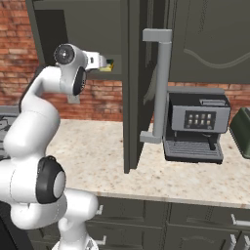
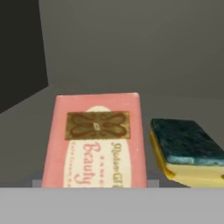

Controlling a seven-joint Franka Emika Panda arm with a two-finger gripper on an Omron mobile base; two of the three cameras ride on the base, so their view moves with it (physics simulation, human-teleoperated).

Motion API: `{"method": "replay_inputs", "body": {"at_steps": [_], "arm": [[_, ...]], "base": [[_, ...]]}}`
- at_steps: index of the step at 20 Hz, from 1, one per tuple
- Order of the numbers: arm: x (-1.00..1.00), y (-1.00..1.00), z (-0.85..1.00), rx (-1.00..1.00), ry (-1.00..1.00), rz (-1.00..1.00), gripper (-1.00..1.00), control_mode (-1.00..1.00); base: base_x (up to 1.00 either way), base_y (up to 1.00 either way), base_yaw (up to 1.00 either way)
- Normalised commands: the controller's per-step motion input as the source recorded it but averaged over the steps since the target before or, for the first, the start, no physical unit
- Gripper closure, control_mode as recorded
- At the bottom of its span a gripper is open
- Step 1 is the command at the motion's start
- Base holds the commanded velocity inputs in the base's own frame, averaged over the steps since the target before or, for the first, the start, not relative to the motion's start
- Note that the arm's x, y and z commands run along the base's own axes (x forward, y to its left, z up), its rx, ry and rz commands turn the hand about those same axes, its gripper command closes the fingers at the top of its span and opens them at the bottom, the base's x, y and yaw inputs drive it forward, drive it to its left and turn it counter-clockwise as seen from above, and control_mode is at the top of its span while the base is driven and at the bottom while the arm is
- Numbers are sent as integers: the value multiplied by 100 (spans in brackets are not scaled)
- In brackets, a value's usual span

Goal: Pick up the sponge and bar soap from the sink, and place them back in the cabinet, and close the cabinet door.

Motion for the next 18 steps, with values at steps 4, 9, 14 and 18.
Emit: {"method": "replay_inputs", "body": {"at_steps": [4,9,14,18], "arm": [[30,0,-13,0,0,0,100,-100],[26,0,-19,0,0,0,100,-100],[23,0,-21,0,0,0,100,-100],[7,0,-7,0,0,0,100,-100]], "base": [[0,0,0],[0,0,0],[0,0,0],[0,0,0]]}}
